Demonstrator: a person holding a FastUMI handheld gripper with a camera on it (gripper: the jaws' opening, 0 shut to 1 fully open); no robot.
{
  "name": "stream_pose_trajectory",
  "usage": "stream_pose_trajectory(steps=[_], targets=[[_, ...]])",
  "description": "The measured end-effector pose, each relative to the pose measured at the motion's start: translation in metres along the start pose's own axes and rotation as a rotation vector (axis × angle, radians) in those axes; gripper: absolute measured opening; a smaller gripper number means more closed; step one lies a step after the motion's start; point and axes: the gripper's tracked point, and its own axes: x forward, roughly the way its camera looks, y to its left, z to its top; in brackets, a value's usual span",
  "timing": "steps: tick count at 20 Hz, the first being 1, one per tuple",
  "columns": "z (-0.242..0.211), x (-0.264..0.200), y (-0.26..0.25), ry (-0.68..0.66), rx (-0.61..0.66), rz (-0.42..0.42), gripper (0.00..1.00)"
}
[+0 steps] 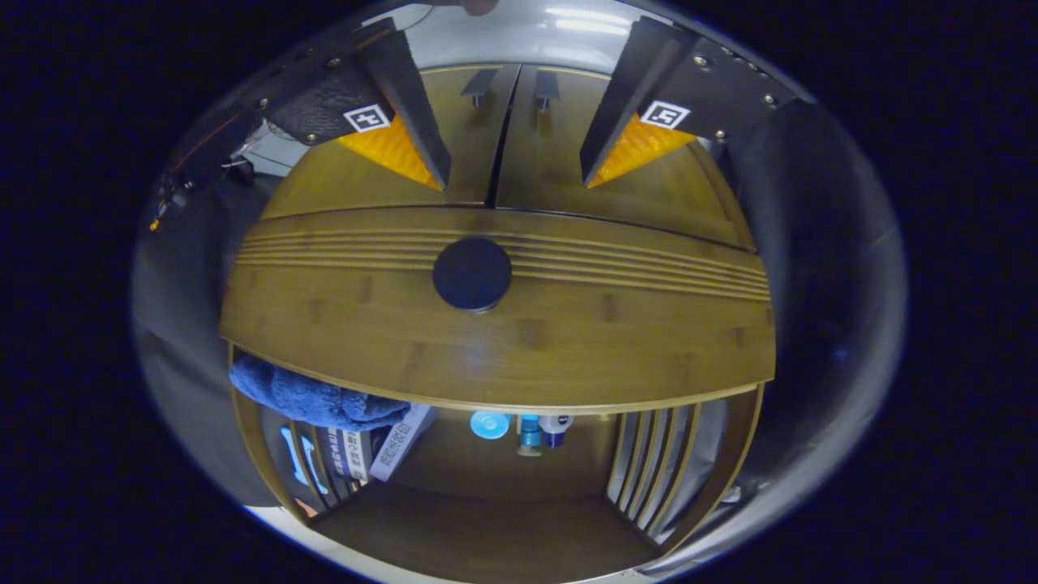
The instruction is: Pull open the drawer, take out the items inside it, and place them on the countertop above the cabinet.
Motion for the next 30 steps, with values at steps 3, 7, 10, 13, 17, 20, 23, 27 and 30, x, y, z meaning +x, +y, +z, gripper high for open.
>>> stream_pose_trajectory(steps=[3,7,10,13,17,20,23,27,30], targets=[[0.037,-0.040,-0.014,-0.070,0.015,-0.035,0.96],[0.080,-0.088,-0.030,-0.089,-0.038,-0.049,0.97],[0.106,-0.119,-0.044,-0.095,-0.089,-0.066,0.97],[0.131,-0.145,-0.040,-0.097,-0.079,-0.033,0.97],[0.160,-0.177,-0.034,-0.124,-0.030,-0.001,0.97],[0.181,-0.197,-0.036,-0.168,0.015,0.014,0.97],[0.182,-0.208,-0.049,-0.173,0.038,0.006,0.96],[0.178,-0.219,-0.069,-0.175,0.075,-0.007,0.96],[0.176,-0.223,-0.079,-0.183,0.090,-0.002,0.97]])
